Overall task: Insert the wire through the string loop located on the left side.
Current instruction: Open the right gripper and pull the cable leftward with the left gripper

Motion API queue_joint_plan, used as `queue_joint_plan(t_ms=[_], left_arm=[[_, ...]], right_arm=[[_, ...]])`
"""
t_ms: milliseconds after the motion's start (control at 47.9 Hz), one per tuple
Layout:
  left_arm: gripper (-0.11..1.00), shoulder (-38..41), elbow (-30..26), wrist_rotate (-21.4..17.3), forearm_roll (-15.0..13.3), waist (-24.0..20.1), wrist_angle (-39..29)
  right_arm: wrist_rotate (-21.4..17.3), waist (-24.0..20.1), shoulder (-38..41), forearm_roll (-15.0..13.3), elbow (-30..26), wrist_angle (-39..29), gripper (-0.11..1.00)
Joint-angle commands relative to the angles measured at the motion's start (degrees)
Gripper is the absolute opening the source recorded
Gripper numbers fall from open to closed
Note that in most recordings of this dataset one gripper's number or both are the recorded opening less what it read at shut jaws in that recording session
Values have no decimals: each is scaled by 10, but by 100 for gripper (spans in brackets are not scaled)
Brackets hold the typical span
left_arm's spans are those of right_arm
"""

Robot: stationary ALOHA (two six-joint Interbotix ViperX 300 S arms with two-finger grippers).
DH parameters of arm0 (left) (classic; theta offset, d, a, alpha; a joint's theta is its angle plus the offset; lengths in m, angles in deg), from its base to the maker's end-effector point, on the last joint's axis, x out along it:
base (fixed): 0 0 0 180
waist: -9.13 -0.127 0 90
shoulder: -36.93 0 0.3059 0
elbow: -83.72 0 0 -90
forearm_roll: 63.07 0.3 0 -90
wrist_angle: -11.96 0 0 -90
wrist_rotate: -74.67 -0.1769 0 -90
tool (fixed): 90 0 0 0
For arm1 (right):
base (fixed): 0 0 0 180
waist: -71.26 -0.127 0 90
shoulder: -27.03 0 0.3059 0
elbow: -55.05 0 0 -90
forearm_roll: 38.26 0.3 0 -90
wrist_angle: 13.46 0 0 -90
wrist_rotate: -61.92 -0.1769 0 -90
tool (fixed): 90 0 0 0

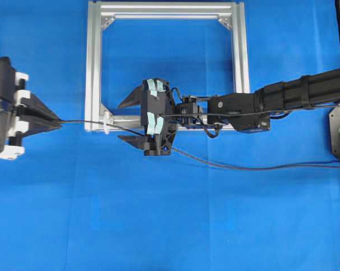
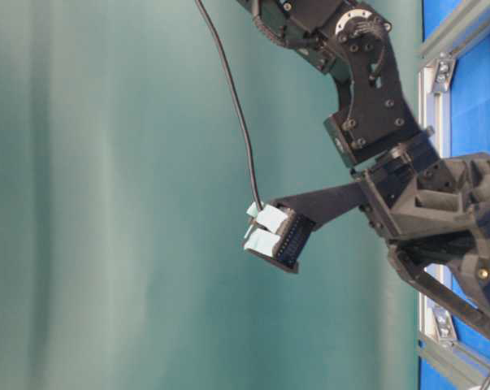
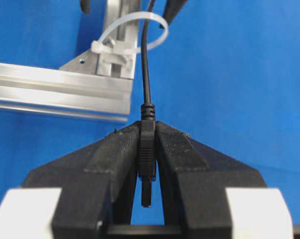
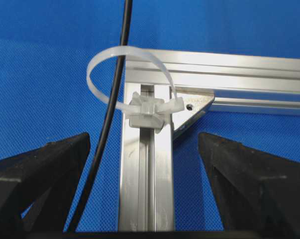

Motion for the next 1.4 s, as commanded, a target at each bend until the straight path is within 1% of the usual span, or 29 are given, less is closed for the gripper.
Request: queue_joint_plan(t_ms=[0,104,167,313,375,459,1231,1272,1314,1377], left_arm=[[8,-39,-3,1,2,4,-33],[8,-95,-2,1,4,4,-91],[8,-124,-3,1,4,4,-115],[8,-181,-4,0,7,4,-149],[8,-195,-4,0,12,4,-168],[8,-209,-5,0,12,4,-184],[8,-209,0,-2,12,4,-165],[12,-209,0,0,12,4,-163],[21,-207,1,1,12,4,-163],[38,-207,1,1,12,4,-161]], right_arm=[[1,-1,-26,1,-4,5,95],[1,-1,-26,1,-4,6,95],[1,-1,-26,1,-4,6,95],[1,-1,-26,1,-5,5,95],[1,-1,-26,1,-4,5,95],[2,-1,-26,1,-5,6,95],[2,-1,-26,1,-6,5,95],[2,-1,-26,1,-7,6,95],[2,-1,-26,1,-7,6,95],[2,-1,-26,1,-7,6,95]])
